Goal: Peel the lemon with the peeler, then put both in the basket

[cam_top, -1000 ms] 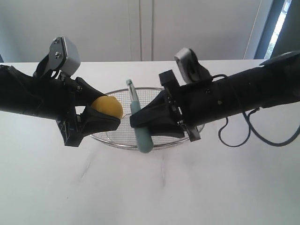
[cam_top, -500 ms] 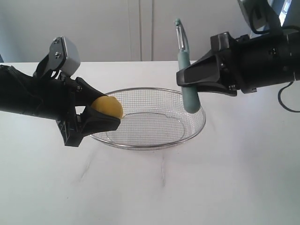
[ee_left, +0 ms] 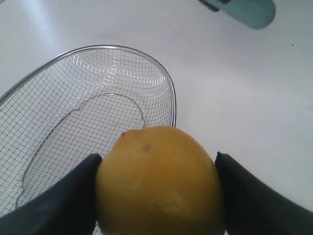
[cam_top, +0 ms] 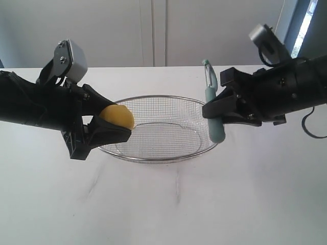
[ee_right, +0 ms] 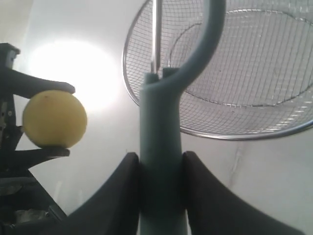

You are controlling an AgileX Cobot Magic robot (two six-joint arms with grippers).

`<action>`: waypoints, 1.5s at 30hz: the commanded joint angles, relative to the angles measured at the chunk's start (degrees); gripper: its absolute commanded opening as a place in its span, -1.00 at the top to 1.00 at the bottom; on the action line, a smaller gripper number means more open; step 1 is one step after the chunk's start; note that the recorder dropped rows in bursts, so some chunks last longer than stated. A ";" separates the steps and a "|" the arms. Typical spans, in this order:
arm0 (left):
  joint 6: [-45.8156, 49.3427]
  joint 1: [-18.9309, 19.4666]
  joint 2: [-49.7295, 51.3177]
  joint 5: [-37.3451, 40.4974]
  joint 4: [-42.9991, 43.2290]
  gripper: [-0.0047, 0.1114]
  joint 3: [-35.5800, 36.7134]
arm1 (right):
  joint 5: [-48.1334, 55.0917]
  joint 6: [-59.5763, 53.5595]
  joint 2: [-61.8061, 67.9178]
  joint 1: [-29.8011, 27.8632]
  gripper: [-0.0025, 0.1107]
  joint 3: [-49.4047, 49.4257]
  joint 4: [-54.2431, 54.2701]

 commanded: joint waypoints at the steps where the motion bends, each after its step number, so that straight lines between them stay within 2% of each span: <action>1: 0.20 -0.40 -0.80 1.43 -1.43 0.92 0.09 | -0.37 -0.08 3.40 0.14 0.96 1.06 3.95; 22: 0.20 -0.40 -0.80 1.43 -1.43 0.92 0.09 | -0.14 -0.59 12.16 17.77 0.96 1.06 7.11; 32: 0.20 -0.40 -0.80 1.56 -1.43 0.92 0.09 | 0.98 -2.96 16.88 21.42 0.96 0.74 12.49; 36: 0.20 -0.40 -0.80 1.56 -1.43 0.92 0.09 | 4.55 -3.55 17.40 21.42 0.96 -0.64 14.14; 45: 0.20 -0.40 -0.80 1.56 -1.43 0.92 0.09 | 4.66 -3.45 16.76 20.86 0.96 -1.29 13.23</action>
